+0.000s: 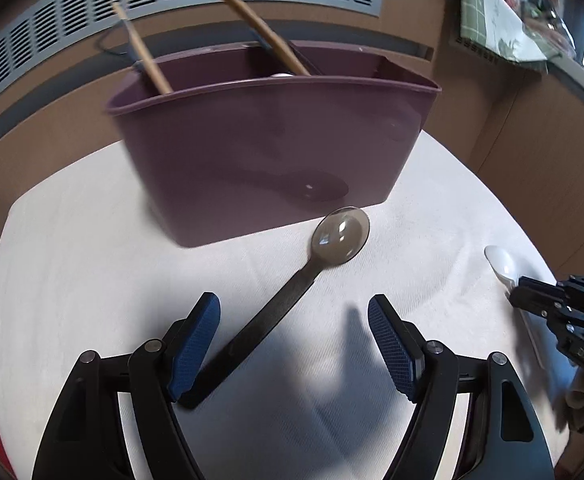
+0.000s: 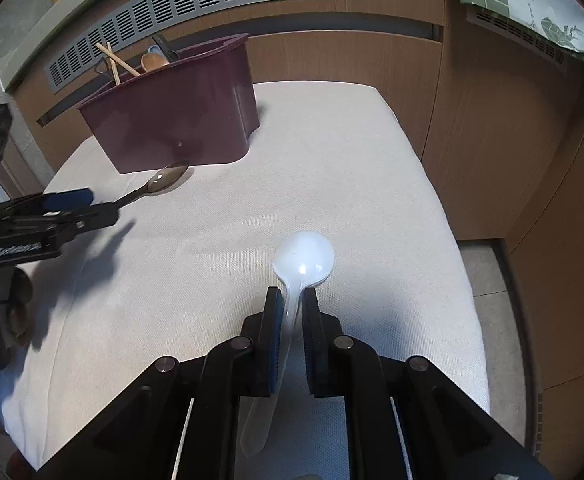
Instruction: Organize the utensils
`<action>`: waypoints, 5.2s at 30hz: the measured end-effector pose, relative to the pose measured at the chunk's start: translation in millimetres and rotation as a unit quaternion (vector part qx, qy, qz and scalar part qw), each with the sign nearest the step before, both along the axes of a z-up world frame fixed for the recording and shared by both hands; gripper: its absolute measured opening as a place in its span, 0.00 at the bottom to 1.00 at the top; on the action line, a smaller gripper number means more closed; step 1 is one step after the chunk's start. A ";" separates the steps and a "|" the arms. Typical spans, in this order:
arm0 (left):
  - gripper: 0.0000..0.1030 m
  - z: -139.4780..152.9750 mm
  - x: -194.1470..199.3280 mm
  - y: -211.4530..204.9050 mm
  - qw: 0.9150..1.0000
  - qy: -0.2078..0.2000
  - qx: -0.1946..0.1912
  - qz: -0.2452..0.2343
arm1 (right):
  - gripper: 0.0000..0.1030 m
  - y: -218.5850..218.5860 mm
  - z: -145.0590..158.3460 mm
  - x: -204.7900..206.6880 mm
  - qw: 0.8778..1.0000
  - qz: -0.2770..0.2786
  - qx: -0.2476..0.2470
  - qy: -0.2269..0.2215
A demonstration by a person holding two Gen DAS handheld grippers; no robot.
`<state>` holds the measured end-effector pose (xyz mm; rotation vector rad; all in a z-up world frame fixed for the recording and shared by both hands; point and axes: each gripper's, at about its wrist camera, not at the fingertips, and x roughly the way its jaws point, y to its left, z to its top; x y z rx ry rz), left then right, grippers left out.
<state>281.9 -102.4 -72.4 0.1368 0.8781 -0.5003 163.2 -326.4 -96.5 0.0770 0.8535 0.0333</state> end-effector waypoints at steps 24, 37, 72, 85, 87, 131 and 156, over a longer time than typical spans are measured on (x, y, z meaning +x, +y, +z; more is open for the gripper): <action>0.75 4.0 9.1 -22.5 0.999 0.027 -0.040 -0.017 | 0.20 4.4 -4.5 -9.5 1.000 0.018 0.016 -0.010; 0.73 -7.2 28.2 -46.0 0.999 0.002 0.018 -0.035 | 0.20 3.8 -2.0 -2.8 0.999 0.035 0.004 -0.011; 0.69 -7.4 21.3 -47.3 0.999 0.009 0.028 -0.022 | 0.25 -7.1 12.4 38.9 0.999 0.014 -0.003 -0.037; 0.33 -2.8 -8.7 -38.8 1.000 0.002 0.016 -0.008 | 0.25 -3.7 21.7 -3.5 0.996 0.063 0.012 -0.056; 0.33 -1.2 -29.7 -28.7 1.000 -0.008 0.014 -0.007 | 0.25 3.4 17.5 -6.8 0.995 0.081 0.001 -0.051; 0.33 88.6 -121.9 85.8 0.976 -0.104 -0.169 0.089 | 0.27 42.6 2.4 7.2 0.987 0.146 -0.060 0.004; 0.32 111.0 -122.7 89.2 0.972 -0.129 -0.177 0.090 | 0.30 61.6 58.8 24.2 0.985 0.104 -0.089 -0.106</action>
